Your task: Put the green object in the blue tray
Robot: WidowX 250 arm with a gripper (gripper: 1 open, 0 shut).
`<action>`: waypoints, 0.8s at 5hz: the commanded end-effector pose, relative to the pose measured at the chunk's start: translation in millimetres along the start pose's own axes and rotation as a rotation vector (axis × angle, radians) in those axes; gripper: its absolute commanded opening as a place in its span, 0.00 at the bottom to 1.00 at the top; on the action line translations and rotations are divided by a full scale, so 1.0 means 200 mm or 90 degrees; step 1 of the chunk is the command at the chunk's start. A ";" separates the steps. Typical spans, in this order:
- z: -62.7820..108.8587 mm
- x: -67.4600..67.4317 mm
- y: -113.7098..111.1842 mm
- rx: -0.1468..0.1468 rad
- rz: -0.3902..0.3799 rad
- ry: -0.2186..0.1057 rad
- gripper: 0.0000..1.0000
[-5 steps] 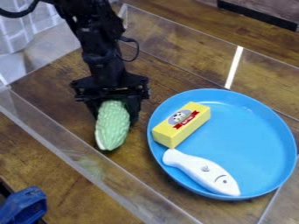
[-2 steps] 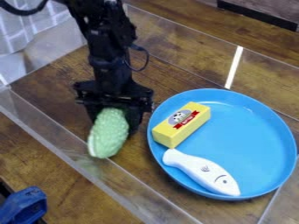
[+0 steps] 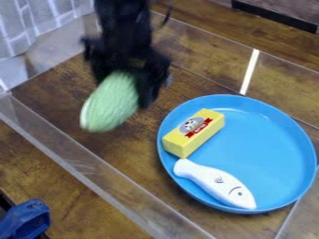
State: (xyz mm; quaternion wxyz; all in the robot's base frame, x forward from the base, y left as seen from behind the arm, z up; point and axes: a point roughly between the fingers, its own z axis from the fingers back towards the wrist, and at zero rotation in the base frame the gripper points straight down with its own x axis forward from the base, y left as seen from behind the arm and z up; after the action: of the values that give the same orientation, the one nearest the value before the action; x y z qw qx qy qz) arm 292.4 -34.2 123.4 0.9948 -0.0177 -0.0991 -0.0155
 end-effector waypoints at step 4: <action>0.10 0.20 -0.43 0.017 -0.082 -0.077 0.00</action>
State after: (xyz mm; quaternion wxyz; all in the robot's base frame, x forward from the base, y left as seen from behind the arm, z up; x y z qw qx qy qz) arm 320.0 -125.0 134.6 0.9882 0.0079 -0.1275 -0.0839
